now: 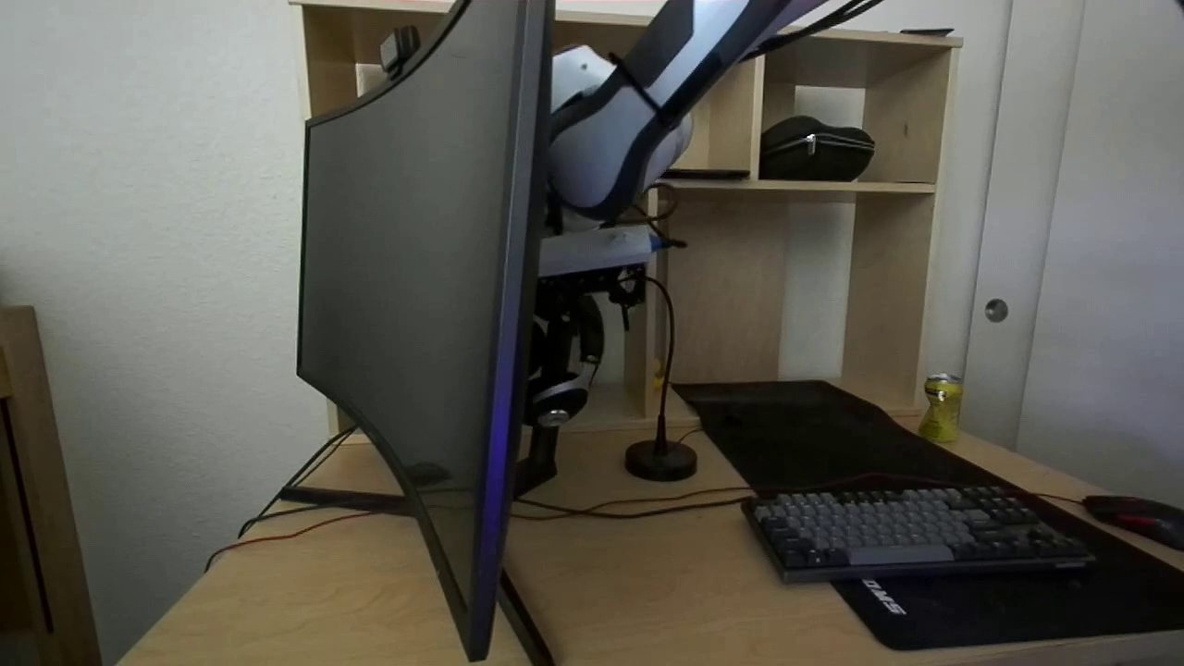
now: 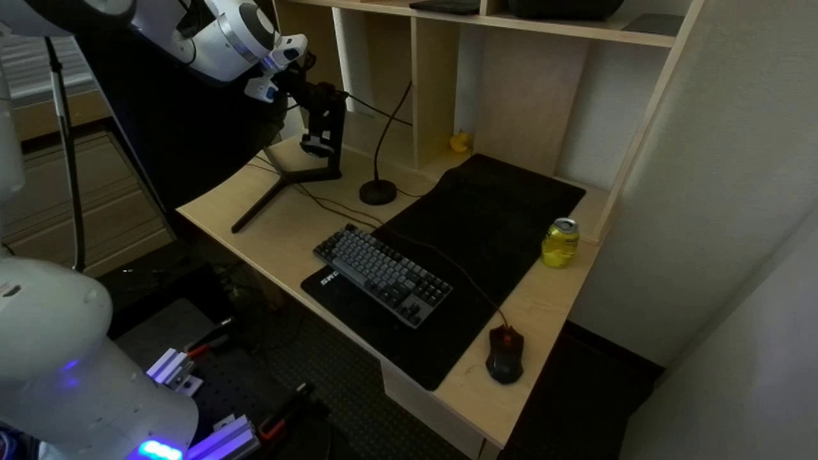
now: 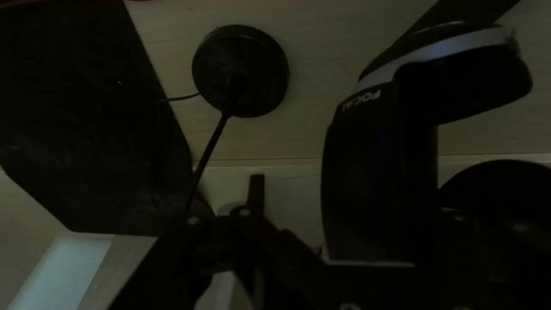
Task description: Remove the headsets from the back of the monitor and place them on the desk
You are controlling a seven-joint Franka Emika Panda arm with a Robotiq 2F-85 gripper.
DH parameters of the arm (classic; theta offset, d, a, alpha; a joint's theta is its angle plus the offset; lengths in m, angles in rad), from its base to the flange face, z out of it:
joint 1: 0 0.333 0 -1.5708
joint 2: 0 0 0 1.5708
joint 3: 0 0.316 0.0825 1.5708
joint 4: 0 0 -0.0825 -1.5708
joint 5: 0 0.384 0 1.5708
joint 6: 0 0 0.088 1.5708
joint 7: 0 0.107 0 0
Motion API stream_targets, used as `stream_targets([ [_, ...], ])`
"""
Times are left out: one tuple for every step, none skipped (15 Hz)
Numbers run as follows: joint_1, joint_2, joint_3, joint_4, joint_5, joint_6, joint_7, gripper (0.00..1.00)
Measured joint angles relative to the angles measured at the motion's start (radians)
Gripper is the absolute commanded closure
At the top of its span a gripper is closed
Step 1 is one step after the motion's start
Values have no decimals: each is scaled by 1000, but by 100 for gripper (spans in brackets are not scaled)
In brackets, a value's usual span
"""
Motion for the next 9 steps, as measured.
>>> stream_targets([
  [-23, -43, -2, -49, 2, 28, -2, 62],
  [-44, -82, -4, -96, 8, 59, -6, 68],
  [-68, -124, -4, -145, 26, 96, -19, 76],
  [-96, -165, -4, -196, 58, 142, -47, 81],
  [-126, -207, -3, -248, 105, 200, -90, 90],
  [-157, -250, -1, -303, 171, 265, -148, 95],
  [-189, -290, 2, -357, 248, 325, -221, 72],
  [-219, -333, 6, -412, 338, 375, -306, 57],
  [-258, -373, 26, -466, 428, 408, -389, 56],
])
